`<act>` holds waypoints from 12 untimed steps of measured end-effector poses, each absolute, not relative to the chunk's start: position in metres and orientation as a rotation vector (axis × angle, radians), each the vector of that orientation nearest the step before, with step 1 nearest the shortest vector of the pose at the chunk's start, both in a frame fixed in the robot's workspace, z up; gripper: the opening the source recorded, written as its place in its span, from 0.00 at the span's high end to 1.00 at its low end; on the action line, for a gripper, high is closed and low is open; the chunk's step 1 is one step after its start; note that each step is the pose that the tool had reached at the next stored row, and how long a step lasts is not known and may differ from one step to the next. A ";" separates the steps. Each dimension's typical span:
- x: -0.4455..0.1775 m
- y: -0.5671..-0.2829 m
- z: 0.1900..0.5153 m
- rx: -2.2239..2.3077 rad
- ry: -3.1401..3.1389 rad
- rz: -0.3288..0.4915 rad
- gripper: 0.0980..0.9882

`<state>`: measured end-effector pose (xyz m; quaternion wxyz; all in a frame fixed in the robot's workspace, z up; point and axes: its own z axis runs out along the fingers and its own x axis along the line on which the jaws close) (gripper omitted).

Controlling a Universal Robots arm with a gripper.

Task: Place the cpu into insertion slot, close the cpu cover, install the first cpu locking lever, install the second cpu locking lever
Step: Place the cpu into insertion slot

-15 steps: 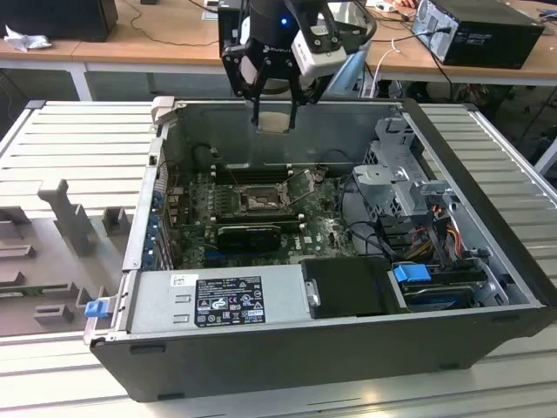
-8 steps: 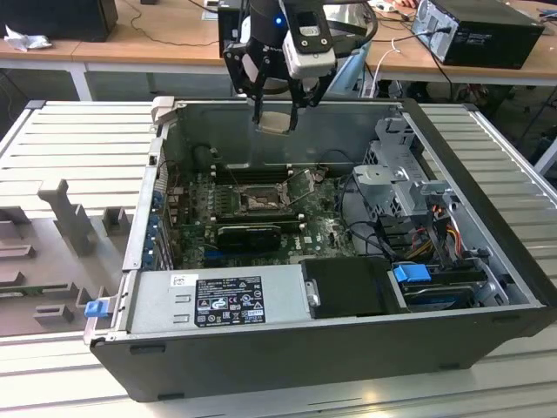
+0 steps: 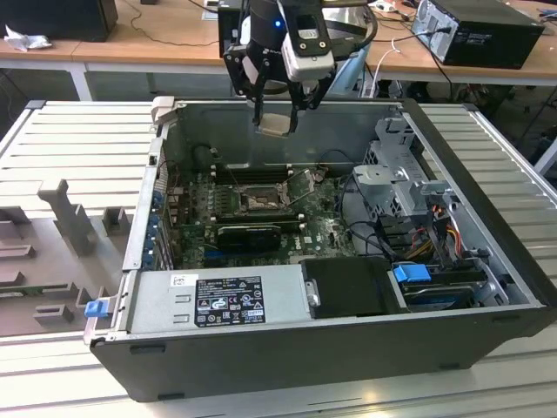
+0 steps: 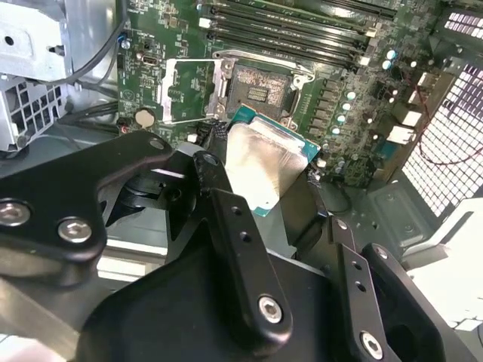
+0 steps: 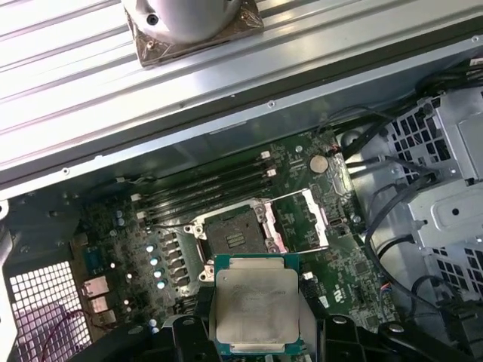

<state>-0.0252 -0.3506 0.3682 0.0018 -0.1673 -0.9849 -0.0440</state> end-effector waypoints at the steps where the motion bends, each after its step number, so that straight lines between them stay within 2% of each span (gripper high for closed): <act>1: -0.025 -0.351 0.368 -0.541 -3.088 -0.138 0.52; 12: -0.025 -0.351 0.367 -0.802 -3.039 -0.136 0.52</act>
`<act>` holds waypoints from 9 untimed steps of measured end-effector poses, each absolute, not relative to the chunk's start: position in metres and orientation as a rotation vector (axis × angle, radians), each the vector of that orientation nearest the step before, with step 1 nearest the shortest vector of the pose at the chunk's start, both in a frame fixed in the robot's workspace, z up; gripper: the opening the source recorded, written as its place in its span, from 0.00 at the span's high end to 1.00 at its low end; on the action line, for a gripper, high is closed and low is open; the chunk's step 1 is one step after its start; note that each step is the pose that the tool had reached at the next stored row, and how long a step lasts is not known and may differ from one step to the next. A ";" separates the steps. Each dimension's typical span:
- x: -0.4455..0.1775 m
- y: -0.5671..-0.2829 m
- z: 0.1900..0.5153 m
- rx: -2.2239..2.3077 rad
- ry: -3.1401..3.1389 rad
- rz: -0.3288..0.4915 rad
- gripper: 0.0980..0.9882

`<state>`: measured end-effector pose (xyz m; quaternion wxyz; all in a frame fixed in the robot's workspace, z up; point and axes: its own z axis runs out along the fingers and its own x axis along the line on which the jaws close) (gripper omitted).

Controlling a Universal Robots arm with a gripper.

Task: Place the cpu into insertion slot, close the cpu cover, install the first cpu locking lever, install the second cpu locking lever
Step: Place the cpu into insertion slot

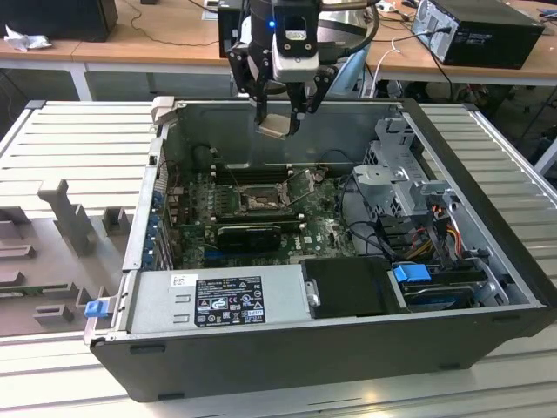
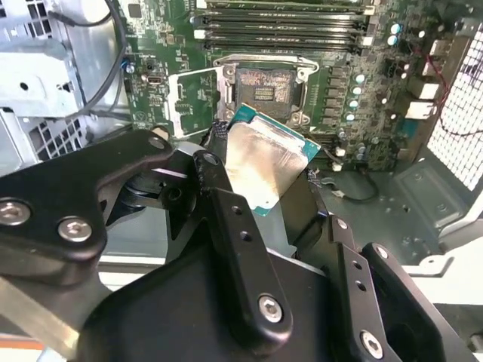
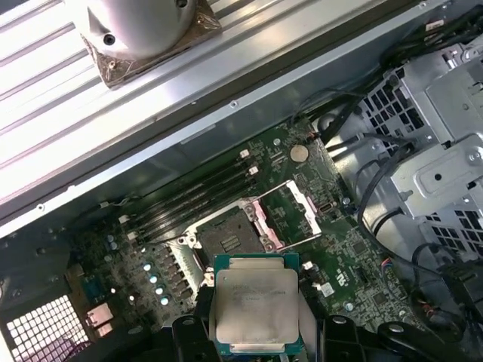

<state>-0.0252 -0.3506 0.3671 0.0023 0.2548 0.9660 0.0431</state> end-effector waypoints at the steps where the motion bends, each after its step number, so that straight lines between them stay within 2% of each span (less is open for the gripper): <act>1: -0.025 -0.351 0.367 0.814 3.026 0.135 0.52; 9: -0.025 -0.351 0.367 0.972 2.974 0.134 0.52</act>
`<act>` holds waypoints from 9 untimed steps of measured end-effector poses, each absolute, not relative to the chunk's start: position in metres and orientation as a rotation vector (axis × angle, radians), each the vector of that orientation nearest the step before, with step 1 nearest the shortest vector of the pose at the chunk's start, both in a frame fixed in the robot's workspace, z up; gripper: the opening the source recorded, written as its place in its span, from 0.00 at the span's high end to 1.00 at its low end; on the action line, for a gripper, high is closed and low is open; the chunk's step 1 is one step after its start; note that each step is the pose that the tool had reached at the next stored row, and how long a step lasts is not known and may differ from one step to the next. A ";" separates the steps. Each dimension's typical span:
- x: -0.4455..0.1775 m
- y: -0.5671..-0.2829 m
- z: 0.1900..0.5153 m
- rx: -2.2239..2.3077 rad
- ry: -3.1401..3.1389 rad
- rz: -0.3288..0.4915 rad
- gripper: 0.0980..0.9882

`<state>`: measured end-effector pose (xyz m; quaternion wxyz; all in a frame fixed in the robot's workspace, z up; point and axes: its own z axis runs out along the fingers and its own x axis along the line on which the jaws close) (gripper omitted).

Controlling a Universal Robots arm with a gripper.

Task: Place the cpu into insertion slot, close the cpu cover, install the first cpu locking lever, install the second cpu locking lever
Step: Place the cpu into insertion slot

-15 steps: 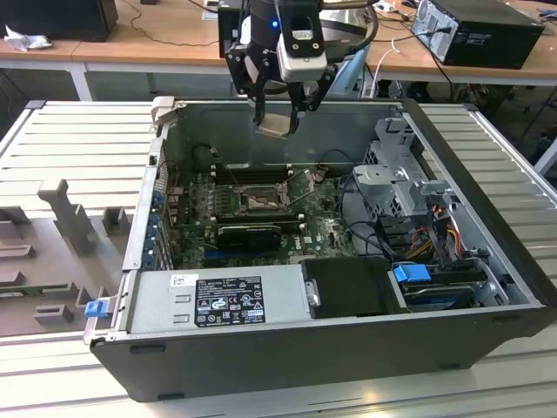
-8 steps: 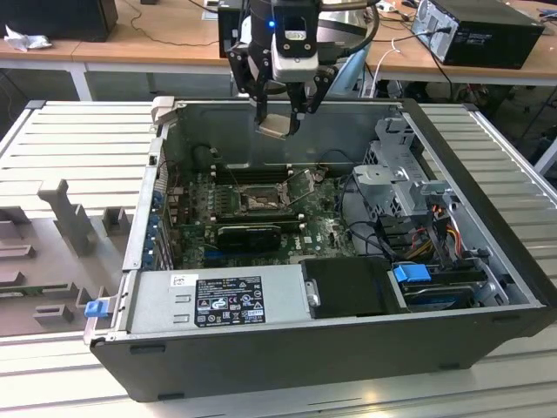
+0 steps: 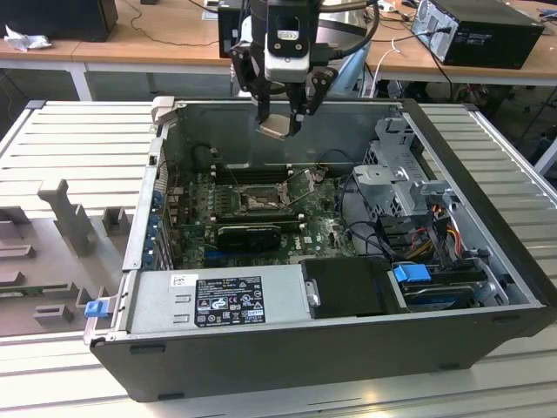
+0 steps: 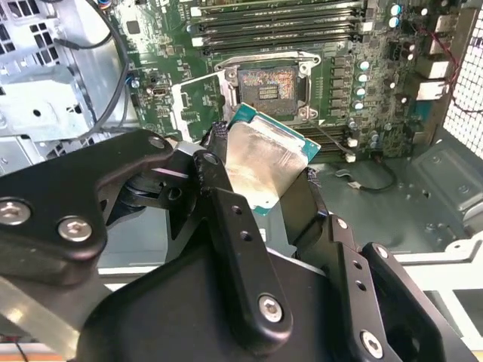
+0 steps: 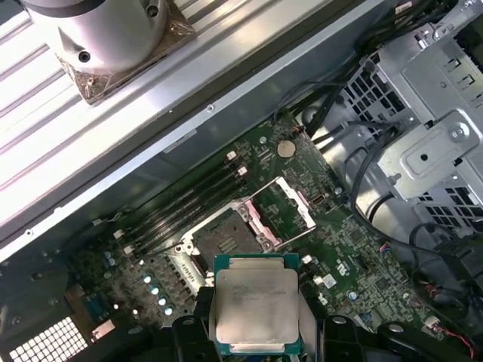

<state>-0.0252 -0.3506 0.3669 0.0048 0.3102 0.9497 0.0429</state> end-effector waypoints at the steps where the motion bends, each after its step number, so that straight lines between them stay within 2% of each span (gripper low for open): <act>1: -0.025 -0.351 0.367 0.992 2.967 0.134 0.52; 9: -0.025 -0.351 0.367 1.106 2.923 0.133 0.52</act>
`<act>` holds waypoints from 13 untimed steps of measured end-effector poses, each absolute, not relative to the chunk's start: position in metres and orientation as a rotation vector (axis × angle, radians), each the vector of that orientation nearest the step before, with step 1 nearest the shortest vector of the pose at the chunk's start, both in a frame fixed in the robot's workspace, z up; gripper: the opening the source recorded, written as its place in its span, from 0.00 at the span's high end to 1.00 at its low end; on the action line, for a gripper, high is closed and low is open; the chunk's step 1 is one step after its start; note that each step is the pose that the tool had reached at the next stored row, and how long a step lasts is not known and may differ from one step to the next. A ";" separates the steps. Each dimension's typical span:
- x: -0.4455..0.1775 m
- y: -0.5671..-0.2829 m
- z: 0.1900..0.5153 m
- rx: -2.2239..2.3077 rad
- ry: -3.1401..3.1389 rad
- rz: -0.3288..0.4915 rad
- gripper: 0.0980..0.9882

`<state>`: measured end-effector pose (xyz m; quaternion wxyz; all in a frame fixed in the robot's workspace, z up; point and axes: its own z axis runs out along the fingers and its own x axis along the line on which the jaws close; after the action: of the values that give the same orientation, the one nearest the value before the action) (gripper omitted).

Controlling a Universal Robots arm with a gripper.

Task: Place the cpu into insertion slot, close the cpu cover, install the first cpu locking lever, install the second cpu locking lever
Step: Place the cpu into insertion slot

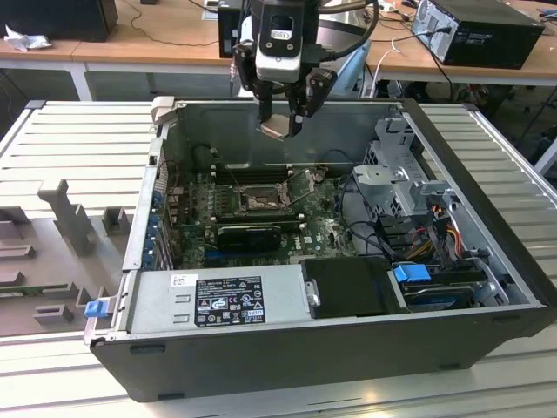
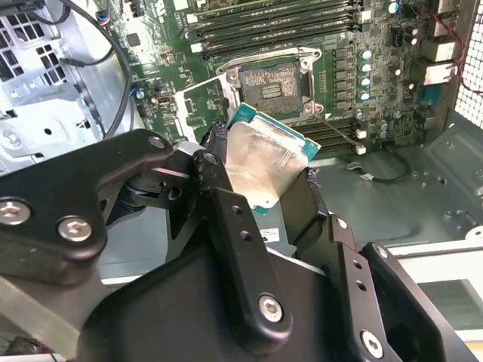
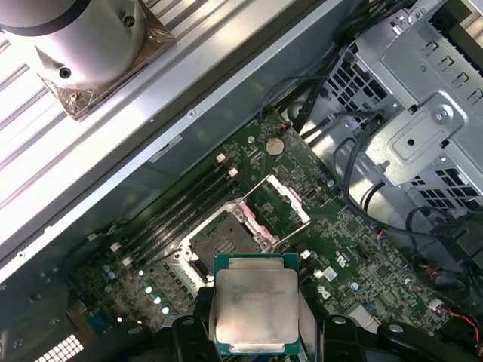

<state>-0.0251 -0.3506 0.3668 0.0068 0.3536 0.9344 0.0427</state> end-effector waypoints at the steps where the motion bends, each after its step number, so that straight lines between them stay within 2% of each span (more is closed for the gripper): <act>1: -0.025 -0.351 0.367 1.115 2.919 0.133 0.52; 13: -0.025 -0.351 0.367 1.236 2.866 0.132 0.52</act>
<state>-0.0251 -0.3506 0.3667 0.0087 0.3957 0.9174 0.0423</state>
